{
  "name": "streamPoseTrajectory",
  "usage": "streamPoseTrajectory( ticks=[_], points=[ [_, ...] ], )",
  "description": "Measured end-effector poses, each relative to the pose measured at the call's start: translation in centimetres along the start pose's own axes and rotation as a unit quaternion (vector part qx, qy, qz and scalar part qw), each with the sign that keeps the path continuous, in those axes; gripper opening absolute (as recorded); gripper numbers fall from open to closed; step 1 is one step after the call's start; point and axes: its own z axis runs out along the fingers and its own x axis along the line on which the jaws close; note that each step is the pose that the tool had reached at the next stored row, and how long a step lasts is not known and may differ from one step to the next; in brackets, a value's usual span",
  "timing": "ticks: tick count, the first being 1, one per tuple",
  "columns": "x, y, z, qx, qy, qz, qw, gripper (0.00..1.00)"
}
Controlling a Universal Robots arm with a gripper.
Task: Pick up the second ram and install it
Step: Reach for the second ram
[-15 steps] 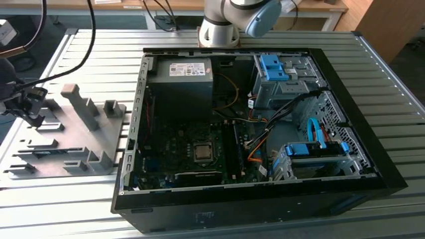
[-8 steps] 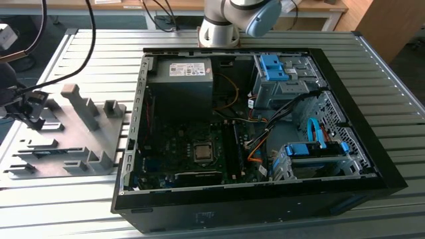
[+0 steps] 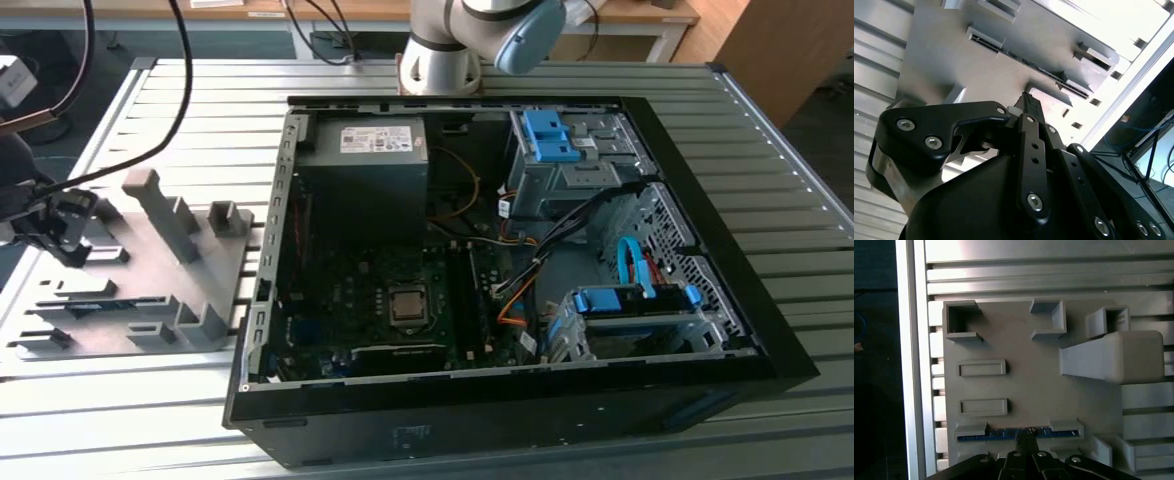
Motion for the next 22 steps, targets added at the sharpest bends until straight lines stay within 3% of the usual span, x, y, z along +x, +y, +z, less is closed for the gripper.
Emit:
streamPoseTrajectory(
  ticks=[15, 22],
  points=[
    [-0.02, -0.48, 0.8, 0.0062, -0.0004, 0.0, 1.0, 0.1],
    [-0.01, -0.57, 1.96, 0.0062, -0.0005, 0.0, 1.0, 0.1]
  ],
)
